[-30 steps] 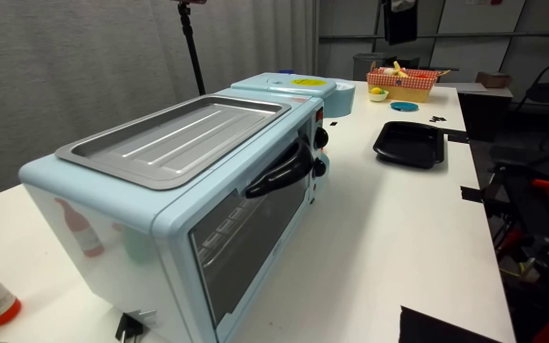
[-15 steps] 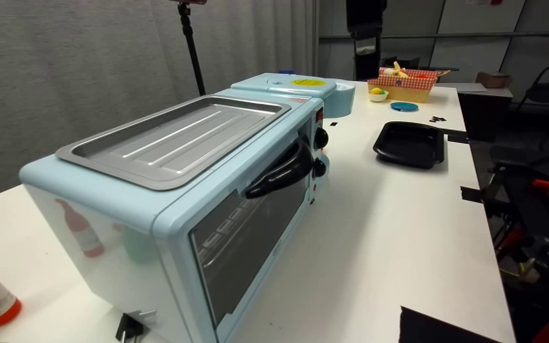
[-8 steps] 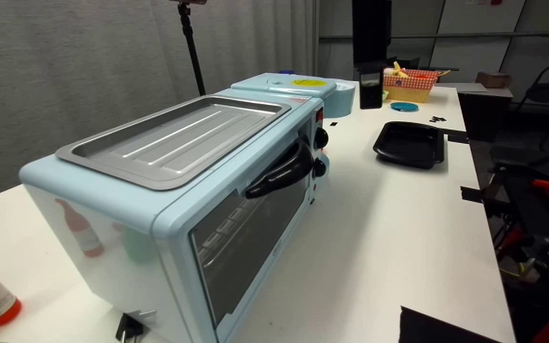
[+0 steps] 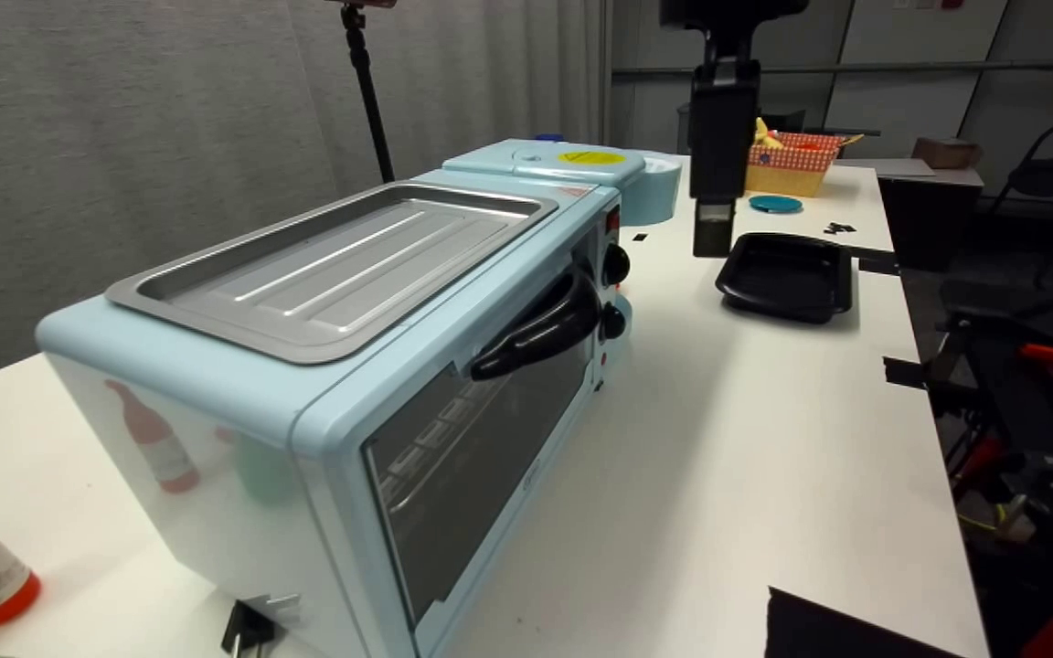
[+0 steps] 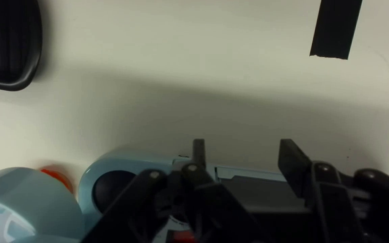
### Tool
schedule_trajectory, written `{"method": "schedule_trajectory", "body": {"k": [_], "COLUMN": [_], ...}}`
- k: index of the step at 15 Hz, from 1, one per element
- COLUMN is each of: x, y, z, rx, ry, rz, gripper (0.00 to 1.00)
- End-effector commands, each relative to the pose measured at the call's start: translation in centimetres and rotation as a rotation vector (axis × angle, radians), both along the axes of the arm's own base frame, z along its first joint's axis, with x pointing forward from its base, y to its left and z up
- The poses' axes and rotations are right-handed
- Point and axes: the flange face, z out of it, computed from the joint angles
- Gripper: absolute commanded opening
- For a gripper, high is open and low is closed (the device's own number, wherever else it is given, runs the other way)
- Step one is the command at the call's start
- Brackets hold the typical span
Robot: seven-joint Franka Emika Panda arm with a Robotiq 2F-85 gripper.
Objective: Press the red button on the breakfast maker
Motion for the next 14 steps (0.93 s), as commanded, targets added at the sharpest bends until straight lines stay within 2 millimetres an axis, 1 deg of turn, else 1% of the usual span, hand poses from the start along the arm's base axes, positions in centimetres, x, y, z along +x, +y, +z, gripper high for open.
{"method": "schedule_trajectory", "body": {"k": [1, 4, 5, 9, 14], "x": [-0.6, -0.5, -0.4, 0.1, 1.1], "y": [-1.1, -2.2, -2.5, -3.5, -3.9], "z": [0.3, 0.9, 1.1, 1.7, 1.6], "rx": [-0.027, -0.026, -0.018, 0.016, 0.035], "ry": [-0.071, -0.114, -0.126, -0.168, -0.19], "rz": [0.009, 0.008, 0.004, -0.013, -0.027], "gripper": [0.3, 0.06, 0.01, 0.0, 0.0]}}
